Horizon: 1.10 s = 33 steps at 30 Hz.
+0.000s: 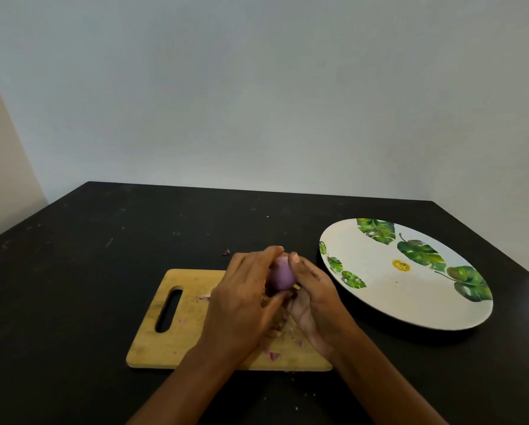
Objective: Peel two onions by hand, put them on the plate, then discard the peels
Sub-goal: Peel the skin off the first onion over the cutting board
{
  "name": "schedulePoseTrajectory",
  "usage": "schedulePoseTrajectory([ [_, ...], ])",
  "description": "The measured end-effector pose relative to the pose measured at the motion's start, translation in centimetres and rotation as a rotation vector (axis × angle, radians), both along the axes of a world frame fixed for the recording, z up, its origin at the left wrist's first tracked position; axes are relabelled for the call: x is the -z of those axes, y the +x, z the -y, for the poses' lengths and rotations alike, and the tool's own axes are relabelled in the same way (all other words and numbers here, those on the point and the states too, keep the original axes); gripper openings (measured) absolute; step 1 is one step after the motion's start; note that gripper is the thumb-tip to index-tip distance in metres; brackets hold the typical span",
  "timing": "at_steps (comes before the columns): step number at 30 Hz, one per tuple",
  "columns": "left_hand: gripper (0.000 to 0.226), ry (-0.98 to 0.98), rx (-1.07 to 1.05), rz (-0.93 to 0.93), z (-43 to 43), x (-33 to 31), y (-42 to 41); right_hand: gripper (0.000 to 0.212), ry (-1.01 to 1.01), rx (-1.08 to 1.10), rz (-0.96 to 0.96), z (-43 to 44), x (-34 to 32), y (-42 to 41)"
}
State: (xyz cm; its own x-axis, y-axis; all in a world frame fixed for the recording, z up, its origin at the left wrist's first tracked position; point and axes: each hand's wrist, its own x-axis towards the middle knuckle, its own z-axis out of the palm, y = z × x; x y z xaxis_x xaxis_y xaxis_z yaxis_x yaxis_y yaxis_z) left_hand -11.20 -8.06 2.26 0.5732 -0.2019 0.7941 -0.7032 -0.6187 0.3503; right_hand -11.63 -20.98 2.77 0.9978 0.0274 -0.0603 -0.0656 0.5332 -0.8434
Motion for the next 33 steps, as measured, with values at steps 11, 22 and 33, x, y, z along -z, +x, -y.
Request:
schedulePoseTrajectory([
  [11, 0.042, 0.056, 0.14, -0.067, -0.9, -0.2, 0.6, 0.049, -0.053, 0.0, -0.066, -0.6, 0.1, -0.2],
  [22, 0.036, 0.041, 0.168, -0.075, -0.7, -0.1, 0.5, 0.049, 0.079, -0.029, -0.097, -1.1, -0.2, -0.6],
  [33, 0.038, -0.054, 0.044, -0.089, -1.0, 0.2, 1.1, 0.041, 0.189, 0.072, -0.096, -0.8, -0.9, -0.6],
])
